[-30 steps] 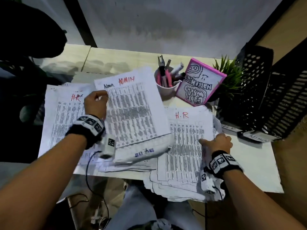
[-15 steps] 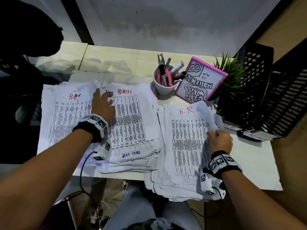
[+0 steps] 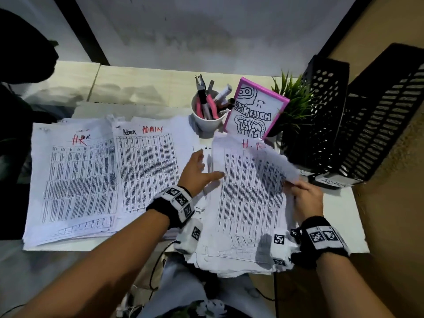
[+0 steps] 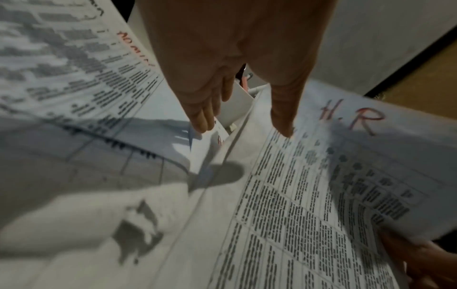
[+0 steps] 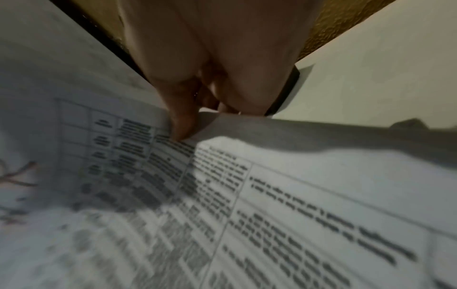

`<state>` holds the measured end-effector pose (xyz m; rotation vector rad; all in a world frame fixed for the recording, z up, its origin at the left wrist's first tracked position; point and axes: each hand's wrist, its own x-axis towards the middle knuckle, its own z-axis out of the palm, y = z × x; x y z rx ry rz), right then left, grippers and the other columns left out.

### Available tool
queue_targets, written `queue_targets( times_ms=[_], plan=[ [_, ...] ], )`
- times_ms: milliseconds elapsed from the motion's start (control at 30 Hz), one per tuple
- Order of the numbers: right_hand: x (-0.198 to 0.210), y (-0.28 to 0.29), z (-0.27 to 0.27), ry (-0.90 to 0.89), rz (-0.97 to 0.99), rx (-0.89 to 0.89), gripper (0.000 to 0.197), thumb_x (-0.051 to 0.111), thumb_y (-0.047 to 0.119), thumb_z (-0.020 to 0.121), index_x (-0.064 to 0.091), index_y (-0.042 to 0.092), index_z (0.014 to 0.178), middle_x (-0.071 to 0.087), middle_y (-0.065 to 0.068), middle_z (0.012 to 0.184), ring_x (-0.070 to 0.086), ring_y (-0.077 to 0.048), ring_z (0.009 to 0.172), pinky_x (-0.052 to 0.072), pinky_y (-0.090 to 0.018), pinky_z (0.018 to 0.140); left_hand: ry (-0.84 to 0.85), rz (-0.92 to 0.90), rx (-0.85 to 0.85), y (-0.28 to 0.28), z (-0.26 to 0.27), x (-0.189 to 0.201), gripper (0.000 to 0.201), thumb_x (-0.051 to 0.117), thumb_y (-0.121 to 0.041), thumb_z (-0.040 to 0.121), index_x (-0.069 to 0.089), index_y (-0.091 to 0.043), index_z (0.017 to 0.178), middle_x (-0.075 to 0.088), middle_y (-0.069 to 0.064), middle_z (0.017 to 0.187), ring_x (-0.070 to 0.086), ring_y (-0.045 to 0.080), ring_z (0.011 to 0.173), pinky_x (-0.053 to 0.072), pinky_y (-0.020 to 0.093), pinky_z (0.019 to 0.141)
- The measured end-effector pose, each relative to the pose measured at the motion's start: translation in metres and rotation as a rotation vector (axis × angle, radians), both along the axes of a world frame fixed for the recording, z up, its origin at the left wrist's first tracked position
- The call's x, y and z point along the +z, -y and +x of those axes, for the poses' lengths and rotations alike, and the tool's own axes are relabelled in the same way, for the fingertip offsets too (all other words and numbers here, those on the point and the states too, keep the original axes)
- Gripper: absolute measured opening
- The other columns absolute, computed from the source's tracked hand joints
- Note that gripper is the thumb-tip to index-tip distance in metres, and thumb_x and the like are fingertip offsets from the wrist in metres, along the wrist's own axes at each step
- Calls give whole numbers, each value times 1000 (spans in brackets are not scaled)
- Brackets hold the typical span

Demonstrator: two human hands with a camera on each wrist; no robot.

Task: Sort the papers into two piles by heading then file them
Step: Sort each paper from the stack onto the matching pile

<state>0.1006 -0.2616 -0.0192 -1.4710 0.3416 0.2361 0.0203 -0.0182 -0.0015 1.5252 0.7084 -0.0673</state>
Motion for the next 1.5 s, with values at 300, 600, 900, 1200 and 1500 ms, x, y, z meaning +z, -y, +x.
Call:
queue_targets(
  times_ms=[300,600,900,1200,1500],
  plan=[
    [6,16,0,-174,106,39,40,24,-18,52,39,14,35,35,3,40,35,-11,35,29,-14,36,83,121,142,25,-29,-7,10,76,2,73,73,0,82,69,7,70,65,4,62,54,19,62],
    [5,0,7,-194,52,112,21,55,-1,91,54,6,72,65,5,56,62,-2,54,47,-10,53,102,197,51,33,-42,1,25,55,-1,91,67,-10,112,63,0,86,49,-1,70,48,18,66],
    [3,8,21,-87,-102,-36,4,61,0,88,63,2,85,66,10,54,61,-3,53,48,-13,51,191,132,67,17,-69,-9,53,42,35,65,74,0,90,70,2,96,65,1,90,47,6,76],
    [10,11,21,-149,-4,105,22,51,-17,80,65,0,77,67,2,57,64,-10,54,52,-19,57,157,123,-7,21,-37,-10,27,72,-4,78,71,-3,105,46,-4,136,48,6,118,40,4,89],
    [15,-10,25,-220,-128,203,23,57,26,92,67,14,76,69,-4,66,62,-13,51,50,-19,46,251,-81,348,-6,-20,23,48,71,0,76,35,-24,96,58,18,109,67,29,95,54,44,82]
  ],
)
